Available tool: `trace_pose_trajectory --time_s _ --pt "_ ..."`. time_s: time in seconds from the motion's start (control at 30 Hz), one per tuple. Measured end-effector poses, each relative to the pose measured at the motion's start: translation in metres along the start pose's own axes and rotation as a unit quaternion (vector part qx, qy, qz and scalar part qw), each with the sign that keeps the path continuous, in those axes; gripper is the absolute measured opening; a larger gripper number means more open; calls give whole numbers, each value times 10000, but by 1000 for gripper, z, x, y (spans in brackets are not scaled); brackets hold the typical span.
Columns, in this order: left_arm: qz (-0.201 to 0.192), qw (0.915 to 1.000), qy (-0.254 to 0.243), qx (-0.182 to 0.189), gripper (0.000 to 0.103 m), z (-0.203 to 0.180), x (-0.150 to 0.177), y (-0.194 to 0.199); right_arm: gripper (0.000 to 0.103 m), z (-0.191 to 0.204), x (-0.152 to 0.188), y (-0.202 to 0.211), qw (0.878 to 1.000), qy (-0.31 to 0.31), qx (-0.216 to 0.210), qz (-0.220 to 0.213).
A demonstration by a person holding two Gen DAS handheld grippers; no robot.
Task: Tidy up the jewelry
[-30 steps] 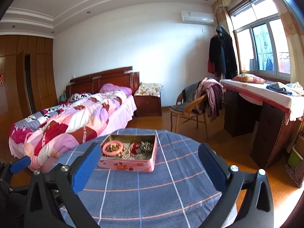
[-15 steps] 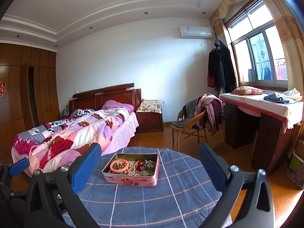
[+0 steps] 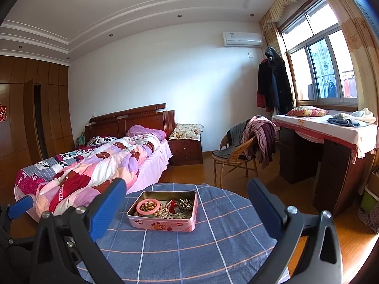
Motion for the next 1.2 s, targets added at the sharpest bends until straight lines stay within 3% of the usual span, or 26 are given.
trace_pose_trajectory --time_s 1.2 --pt "20 9998 135 -122 93 4 2 -1 103 5 1 4 10000 45 8 -6"
Point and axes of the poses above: each gripper's, at about its wrist camera, not at the fingertips, and y roughly against the way its jaws point, z to its left, x to its underside, the point moved 1 cm from there along -y, roughly the way its jaws point, and after that the axes turned 8 degrees about -y, right-handed, at the moved point
